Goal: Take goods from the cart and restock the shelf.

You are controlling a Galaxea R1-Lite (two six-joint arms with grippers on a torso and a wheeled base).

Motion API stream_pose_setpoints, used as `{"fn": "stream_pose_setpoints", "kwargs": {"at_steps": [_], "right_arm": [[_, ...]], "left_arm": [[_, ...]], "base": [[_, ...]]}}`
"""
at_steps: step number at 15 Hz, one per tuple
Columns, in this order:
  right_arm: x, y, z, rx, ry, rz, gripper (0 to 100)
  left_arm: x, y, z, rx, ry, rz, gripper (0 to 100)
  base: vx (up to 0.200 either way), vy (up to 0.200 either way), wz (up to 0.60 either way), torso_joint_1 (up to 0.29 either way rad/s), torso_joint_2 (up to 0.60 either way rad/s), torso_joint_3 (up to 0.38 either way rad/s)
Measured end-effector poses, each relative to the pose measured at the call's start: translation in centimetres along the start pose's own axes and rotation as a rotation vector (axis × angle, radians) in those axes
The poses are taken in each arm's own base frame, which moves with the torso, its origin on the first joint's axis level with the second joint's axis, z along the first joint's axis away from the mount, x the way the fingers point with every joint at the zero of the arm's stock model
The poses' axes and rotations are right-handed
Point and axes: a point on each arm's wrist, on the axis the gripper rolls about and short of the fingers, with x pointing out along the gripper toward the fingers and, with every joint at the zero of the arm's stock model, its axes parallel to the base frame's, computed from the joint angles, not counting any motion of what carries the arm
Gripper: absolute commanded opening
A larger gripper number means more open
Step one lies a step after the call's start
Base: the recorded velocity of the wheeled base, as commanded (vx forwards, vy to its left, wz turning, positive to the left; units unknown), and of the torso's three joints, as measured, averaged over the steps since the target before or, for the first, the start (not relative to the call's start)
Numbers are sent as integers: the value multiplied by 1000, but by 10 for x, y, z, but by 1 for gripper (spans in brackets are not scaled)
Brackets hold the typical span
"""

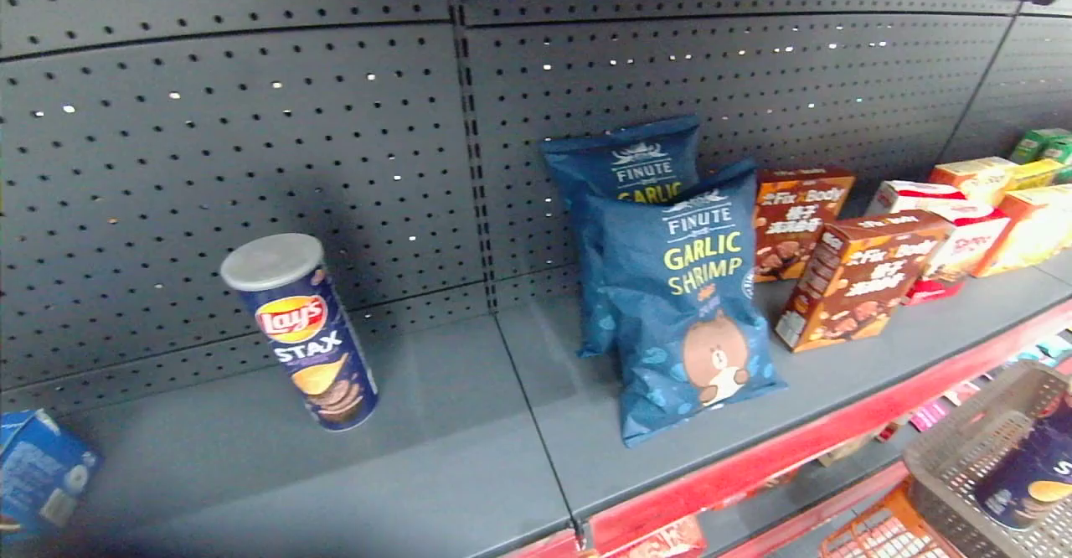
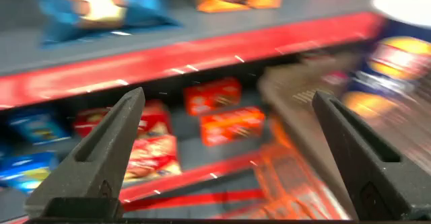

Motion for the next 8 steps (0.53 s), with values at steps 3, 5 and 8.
{"fn": "stream_pose_setpoints", "kwargs": {"at_steps": [3,5,8], "right_arm": [[0,0,0,0,0,0,100],[0,0,0,-1,0,0,100],[0,0,0,0,0,0,100]], "left_arm": [[0,0,0,0,0,0,100],[0,0,0,0,0,-1,100],[0,0,0,0,0,-1,100]], "base": [[0,0,-600,4,1,4],[0,0,-600,2,0,5],[0,0,-600,1,1,7]]}}
